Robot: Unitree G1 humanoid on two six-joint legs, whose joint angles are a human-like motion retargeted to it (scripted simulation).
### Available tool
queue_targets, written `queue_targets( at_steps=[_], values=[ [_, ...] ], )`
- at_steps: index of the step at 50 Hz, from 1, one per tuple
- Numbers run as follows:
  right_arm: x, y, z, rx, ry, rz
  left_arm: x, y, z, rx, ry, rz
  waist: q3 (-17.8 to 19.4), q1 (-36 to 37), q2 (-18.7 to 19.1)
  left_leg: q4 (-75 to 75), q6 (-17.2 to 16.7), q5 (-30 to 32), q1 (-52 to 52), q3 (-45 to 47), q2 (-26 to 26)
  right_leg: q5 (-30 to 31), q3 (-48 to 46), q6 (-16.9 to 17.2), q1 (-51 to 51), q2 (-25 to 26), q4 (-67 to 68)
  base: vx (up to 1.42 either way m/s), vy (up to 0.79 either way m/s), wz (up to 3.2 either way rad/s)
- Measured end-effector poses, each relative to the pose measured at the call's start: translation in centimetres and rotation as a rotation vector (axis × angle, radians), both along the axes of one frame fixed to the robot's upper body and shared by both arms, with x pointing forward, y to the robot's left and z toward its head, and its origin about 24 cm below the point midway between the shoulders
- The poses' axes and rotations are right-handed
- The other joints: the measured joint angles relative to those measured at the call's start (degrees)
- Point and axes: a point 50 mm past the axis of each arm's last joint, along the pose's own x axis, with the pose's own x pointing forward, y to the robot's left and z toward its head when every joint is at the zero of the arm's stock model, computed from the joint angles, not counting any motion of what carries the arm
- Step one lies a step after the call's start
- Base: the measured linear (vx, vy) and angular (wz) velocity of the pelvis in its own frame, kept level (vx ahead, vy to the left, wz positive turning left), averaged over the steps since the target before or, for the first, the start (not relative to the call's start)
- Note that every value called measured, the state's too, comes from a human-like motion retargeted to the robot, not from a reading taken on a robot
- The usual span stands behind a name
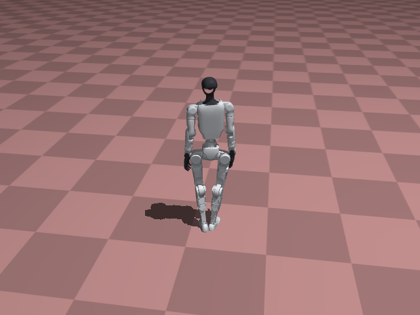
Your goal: Walk run
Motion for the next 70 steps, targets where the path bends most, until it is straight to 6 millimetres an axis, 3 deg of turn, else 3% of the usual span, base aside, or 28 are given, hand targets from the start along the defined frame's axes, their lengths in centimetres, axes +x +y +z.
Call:
queue_targets(
  at_steps=[4, 8, 12, 15, 20, 22, 25, 28, 32, 35, 37, 39, 42, 45, 50, 55, 58, 62, 65, 68, 70],
  values=[
    [1.9, -0.4, 0.2, -0.015, -0.085, -0.012, -1.7, -0.1, -0.1, 0.011, 0.039, 0.037, 1.34, -1.00, -1.97, 10.56, -0.47, 2.17, -5.96, 1.29, -1.10, -1.70, -2.11, -0.02, -0.66, -2.55, 0.58, -0.04, -0.09, 0.58],
    [5.1, -0.8, 0.5, -0.044, -0.190, -0.044, -4.3, -0.4, -0.1, 0.007, 0.137, 0.045, 1.81, -1.14, -3.62, 22.10, -1.44, 3.12, -13.92, 2.04, -2.02, -3.21, -3.03, 0.41, -0.56, -4.57, 0.51, 0.06, -0.05, 0.31],
    [9.6, -0.6, 1.4, -0.028, -0.336, -0.136, -7.1, -0.4, 0.1, 0.005, 0.246, 0.055, 1.76, 0.13, -2.94, 18.91, -1.51, 0.88, -19.01, 4.21, -0.39, -4.22, -2.18, 0.26, 0.40, -3.23, 0.12, 0.22, -0.04, -0.17],
    [13.7, -0.9, 2.8, -0.047, -0.476, -0.104, -8.4, -0.3, 0.2, -0.001, 0.301, 0.071, 2.42, 1.54, -1.94, 10.89, -2.84, 3.05, -21.72, 1.92, -0.34, -5.28, -1.36, -0.13, 2.08, -1.38, -0.23, 0.30, -0.03, -0.30],
    [19.5, -1.9, 5.6, -0.116, -0.660, 0.020, -8.4, 0.1, 0.2, -0.009, 0.313, 0.191, 3.52, 3.41, -1.00, 0.71, -3.90, 11.70, -25.31, -2.44, -0.46, -6.98, -0.78, 0.09, 6.54, 0.90, -0.96, 0.41, 0.00, -0.18],
    [20.8, -2.1, 6.3, -0.134, -0.697, 0.088, -7.5, 0.2, 0.1, -0.021, 0.284, 0.272, 3.42, 3.46, -0.96, -1.11, -4.44, 13.04, -26.36, -2.50, -0.38, -7.05, -1.10, 0.75, 8.06, 1.28, -1.01, 0.59, 0.05, 0.05],
    [21.0, -1.8, 6.2, -0.143, -0.681, 0.148, -5.9, 0.2, -0.1, -0.042, 0.232, 0.338, 3.06, 3.38, -1.41, -1.18, -4.09, 11.44, -27.07, -5.14, -1.04, -6.05, -1.38, 2.26, 10.00, 0.94, -0.24, 0.65, 0.06, -0.01],
    [19.5, -1.1, 5.1, -0.108, -0.612, 0.139, -4.2, 0.0, -0.2, -0.072, 0.187, 0.330, 2.35, 3.93, -1.74, 1.61, -1.99, 9.87, -26.04, -8.59, -2.09, -2.03, -0.20, 4.67, 11.96, 0.18, 1.35, 0.69, 0.08, -0.27],
    [14.7, -0.3, 2.6, -0.069, -0.434, 0.143, -2.9, -0.6, -0.4, -0.103, 0.161, 0.354, 0.20, 5.43, -1.22, 5.18, -0.16, 9.09, -24.04, -5.59, -0.28, 9.15, 3.24, 6.29, 13.73, -1.11, 6.11, 0.97, 0.17, -0.70],
    [10.1, -0.4, 1.1, -0.129, -0.257, 0.168, -1.2, -1.5, -0.5, -0.120, 0.123, 0.422, -1.02, 5.21, 0.94, 6.71, 0.23, 4.88, -20.31, -5.99, 2.23, 20.98, 1.54, 3.31, 12.21, -2.47, 15.06, 0.83, 0.16, -0.53],
    [7.5, -1.0, 0.6, -0.152, -0.169, 0.171, 0.5, -1.7, -0.5, -0.139, 0.083, 0.438, -0.76, 4.98, 3.81, 5.89, -0.38, 2.11, -16.05, -6.70, 4.52, 24.62, -1.34, 0.34, 9.41, -3.99, 26.10, 0.76, 0.16, -0.37],
    [5.2, -1.4, 0.3, -0.147, -0.089, 0.163, 2.6, -1.6, -0.3, -0.161, 0.039, 0.430, -0.57, 3.81, 5.64, 3.95, -1.17, 0.56, -12.16, -6.93, 5.83, 22.91, 0.96, -0.85, 3.25, -3.47, 37.62, 0.78, 0.13, -0.27],
    [2.4, -1.6, 0.1, -0.125, -0.001, 0.131, 6.3, -0.7, 0.3, -0.186, -0.045, 0.373, -0.80, 1.12, 6.38, 0.42, -1.73, 0.41, -8.05, -6.75, 6.00, 19.49, 6.51, 2.75, -8.65, -1.16, 49.51, 0.56, 0.03, -0.03],
    [0.1, -1.8, 0.1, -0.125, 0.059, 0.091, 10.1, 0.5, 1.4, -0.190, -0.149, 0.301, -0.98, -2.61, 6.08, -2.48, -1.58, 0.12, -4.50, -4.60, 5.36, 14.04, 4.43, 3.39, -18.27, -2.61, 52.80, 0.63, 0.00, 0.35],
    [-3.3, -1.9, 0.3, -0.105, 0.140, 0.048, 16.0, 1.9, 3.9, -0.210, -0.324, 0.223, -0.91, -8.67, 3.37, -5.25, 0.17, -1.27, 1.08, -4.83, 0.51, 9.24, 5.26, 6.49, -28.83, -4.71, 36.09, 0.66, -0.03, 0.52],
    [-5.1, -1.4, 0.4, -0.051, 0.191, -0.008, 20.1, 2.2, 6.4, -0.247, -0.462, 0.165, 0.03, -13.82, 0.95, -6.58, 2.67, -3.92, 8.41, -6.17, -3.64, 7.73, 7.93, 10.28, -33.57, -6.39, 10.79, 0.59, -0.05, 0.68],
    [-5.3, -1.1, 0.4, -0.024, 0.196, -0.033, 20.8, 2.1, 7.0, -0.272, -0.493, 0.135, -0.35, -15.57, 1.07, -5.98, 3.50, -5.23, 11.79, -8.54, -4.12, 7.45, 6.69, 11.19, -35.18, -6.85, 5.96, 0.84, -0.10, 0.49],
    [-3.9, -0.9, 0.2, -0.022, 0.153, -0.046, 20.2, 1.8, 6.7, -0.308, -0.487, 0.103, -1.48, -15.72, 1.02, -3.17, 1.11, -2.19, 14.19, -8.22, -4.75, 10.33, 5.70, 5.10, -36.30, -7.06, 12.30, 1.11, -0.23, 0.08],
    [-3.6, -0.9, 0.2, -0.035, 0.139, -0.054, 17.1, 1.4, 5.0, -0.299, -0.405, 0.105, -2.34, -15.85, 0.15, 2.56, -1.03, 10.84, 15.79, -5.91, -4.86, 13.74, 8.67, 5.92, -34.21, -8.65, 15.91, 0.98, -0.12, 0.21],
    [-2.5, -1.5, 0.2, -0.093, 0.101, -0.090, 13.5, -0.1, 3.1, -0.284, -0.301, 0.087, -2.63, -12.06, -2.49, 15.13, 0.55, 26.62, 12.29, -0.25, -6.18, 10.29, 11.67, 3.85, -30.11, -10.99, 17.79, 0.99, -0.08, -0.31],
    [-1.3, -1.8, 0.2, -0.118, 0.066, -0.094, 10.9, -0.4, 2.1, -0.261, -0.226, 0.072, -1.41, -9.56, -5.55, 26.16, 2.18, 28.27, 8.69, 1.66, -8.48, 7.96, 13.34, 2.91, -26.13, -12.52, 17.51, 1.00, -0.16, -0.41]
  ],
)
